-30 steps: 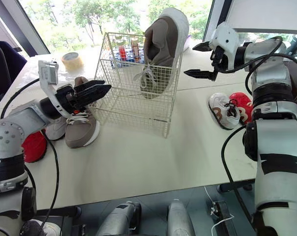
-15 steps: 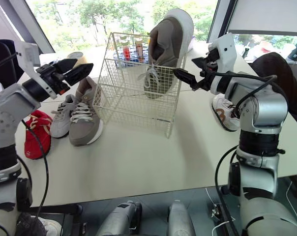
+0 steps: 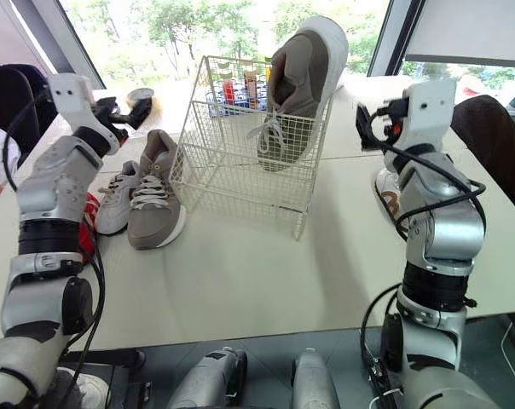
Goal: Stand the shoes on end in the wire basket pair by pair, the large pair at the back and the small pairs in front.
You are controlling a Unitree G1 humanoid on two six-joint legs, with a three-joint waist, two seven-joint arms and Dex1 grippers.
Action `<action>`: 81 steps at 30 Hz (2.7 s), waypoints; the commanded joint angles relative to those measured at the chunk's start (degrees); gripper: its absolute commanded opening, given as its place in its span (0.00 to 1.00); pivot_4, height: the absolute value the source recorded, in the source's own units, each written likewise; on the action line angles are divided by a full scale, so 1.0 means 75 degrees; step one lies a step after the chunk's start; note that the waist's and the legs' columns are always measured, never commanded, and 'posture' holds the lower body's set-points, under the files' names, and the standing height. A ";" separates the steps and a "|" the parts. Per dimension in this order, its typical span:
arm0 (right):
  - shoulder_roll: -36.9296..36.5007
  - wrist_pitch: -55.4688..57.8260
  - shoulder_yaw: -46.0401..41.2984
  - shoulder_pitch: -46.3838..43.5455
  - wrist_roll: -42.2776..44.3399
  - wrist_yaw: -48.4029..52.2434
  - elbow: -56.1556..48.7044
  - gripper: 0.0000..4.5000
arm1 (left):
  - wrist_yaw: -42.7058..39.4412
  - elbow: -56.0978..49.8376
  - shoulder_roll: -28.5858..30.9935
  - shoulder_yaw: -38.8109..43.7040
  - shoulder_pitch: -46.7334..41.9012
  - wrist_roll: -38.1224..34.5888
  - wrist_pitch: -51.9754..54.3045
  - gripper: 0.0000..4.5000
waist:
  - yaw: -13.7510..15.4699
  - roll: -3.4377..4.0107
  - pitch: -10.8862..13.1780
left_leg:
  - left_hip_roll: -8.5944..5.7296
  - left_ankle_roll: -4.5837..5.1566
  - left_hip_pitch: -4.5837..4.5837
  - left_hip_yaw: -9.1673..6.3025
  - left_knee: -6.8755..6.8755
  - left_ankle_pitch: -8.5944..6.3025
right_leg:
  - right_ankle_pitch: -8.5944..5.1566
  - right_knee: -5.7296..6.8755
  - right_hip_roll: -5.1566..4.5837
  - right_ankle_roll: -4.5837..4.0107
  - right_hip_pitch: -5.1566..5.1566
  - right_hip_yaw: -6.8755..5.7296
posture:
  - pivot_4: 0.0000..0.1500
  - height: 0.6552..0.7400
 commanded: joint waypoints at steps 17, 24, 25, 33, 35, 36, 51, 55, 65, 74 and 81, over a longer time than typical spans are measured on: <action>0.0059 -0.1087 0.1407 -0.0921 0.0805 0.2390 0.1807 0.99 | -0.1354 -0.1614 0.0190 -0.0525 0.0614 0.0397 0.1817 1.00 | -0.0272 0.0000 0.0000 | 0.0008 0.0005 0.0001 -0.0003 -0.0013 -0.0003 | -0.0001 -0.0002 0.0005 0.0000 -0.0006 -0.0003 | 1.00 1.00; 0.0230 -0.1271 0.1621 -0.1178 0.0806 0.2759 0.2277 0.99 | -0.1272 -0.4007 0.0228 -0.0280 0.1481 -0.0178 0.3682 1.00 | -0.0360 0.0000 0.0000 | 0.0009 0.0005 0.0000 -0.0003 -0.0016 -0.0003 | -0.0001 -0.0014 0.0004 0.0000 -0.0005 -0.0001 | 1.00 1.00; 0.0248 -0.1284 0.1639 -0.1206 0.0796 0.2776 0.2315 0.99 | -0.1250 -0.4227 0.0244 -0.0252 0.1572 -0.0206 0.3874 1.00 | -0.0362 0.0000 0.0000 | 0.0010 0.0005 0.0001 -0.0003 -0.0016 -0.0003 | -0.0001 -0.0014 0.0004 0.0000 -0.0005 -0.0001 | 1.00 1.00; 0.0273 -0.1330 0.1863 -0.1287 0.0558 0.2843 0.2431 0.99 | -0.1337 -0.5342 0.0806 0.0112 0.2220 -0.0350 0.5031 1.00 | -0.0369 0.0001 -0.0001 | 0.0012 0.0004 0.0002 -0.0002 -0.0017 -0.0004 | -0.0001 -0.0014 0.0005 0.0000 -0.0005 0.0000 | 1.00 1.00; 0.0149 -0.1258 0.1870 -0.1208 0.0461 0.2806 0.2334 0.99 | -0.1335 -0.5060 0.1053 0.0187 0.2198 -0.0125 0.4788 1.00 | -0.0372 0.0002 -0.0001 | 0.0012 0.0004 0.0003 -0.0001 -0.0017 -0.0004 | -0.0001 -0.0013 0.0006 0.0000 -0.0005 0.0000 | 1.00 1.00; 0.0096 -0.1222 0.1864 -0.1171 0.0429 0.2798 0.2288 0.99 | -0.1345 -0.4944 0.1139 0.0212 0.2179 -0.0059 0.4682 1.00 | -0.0374 0.0003 -0.0001 | 0.0013 0.0004 0.0004 -0.0001 -0.0017 -0.0004 | -0.0001 -0.0013 0.0008 0.0000 -0.0005 0.0000 | 1.00 1.00; -0.2033 0.1018 -0.0196 -0.0716 0.2292 0.3496 -0.0118 0.99 | -0.0776 -0.3350 0.1498 0.1300 0.0610 -0.0627 0.5542 1.00 | -0.0135 0.0003 0.0000 | 0.0012 0.0040 0.0003 -0.0003 -0.0010 -0.0026 | -0.0001 -0.0013 0.0004 0.0000 0.0001 -0.0005 | 1.00 1.00; -0.2297 0.1707 -0.0527 -0.1269 0.3490 0.3832 -0.0772 0.99 | -0.0177 -0.3536 0.0983 0.1319 0.0516 -0.0799 0.6740 1.00 | -0.0136 0.0001 0.0001 | 0.0011 0.0042 0.0003 -0.0005 -0.0006 -0.0027 | -0.0001 -0.0010 0.0003 0.0000 0.0004 -0.0007 | 1.00 1.00; -0.2531 0.2897 -0.1274 -0.2122 0.6153 0.3562 -0.1240 0.99 | 0.0762 -0.3788 0.0513 0.0964 0.1066 -0.0317 0.6993 1.00 | -0.0105 -0.0003 0.0002 | 0.0013 0.0043 0.0002 -0.0005 -0.0006 -0.0027 | -0.0001 -0.0013 0.0000 0.0000 0.0004 -0.0006 | 1.00 1.00; -0.2713 0.2620 -0.1059 -0.2067 0.6554 0.3105 -0.1249 0.99 | 0.0618 -0.2895 0.0027 0.0423 0.1321 -0.0063 0.6377 1.00 | -0.0079 -0.0002 0.0000 | 0.0007 0.0045 0.0003 -0.0005 -0.0004 -0.0029 | -0.0001 -0.0014 -0.0005 0.0000 0.0009 -0.0007 | 1.00 1.00; -0.2734 0.2424 -0.0916 -0.2022 0.6677 0.2903 -0.1238 1.00 | 0.0622 -0.2348 0.0046 0.0572 0.1336 0.0031 0.6040 0.50 | -0.0017 -0.0001 -0.0002 | 0.0006 0.0045 0.0004 -0.0005 -0.0001 -0.0029 | -0.0001 -0.0013 -0.0006 0.0000 0.0011 -0.0007 | 1.00 1.00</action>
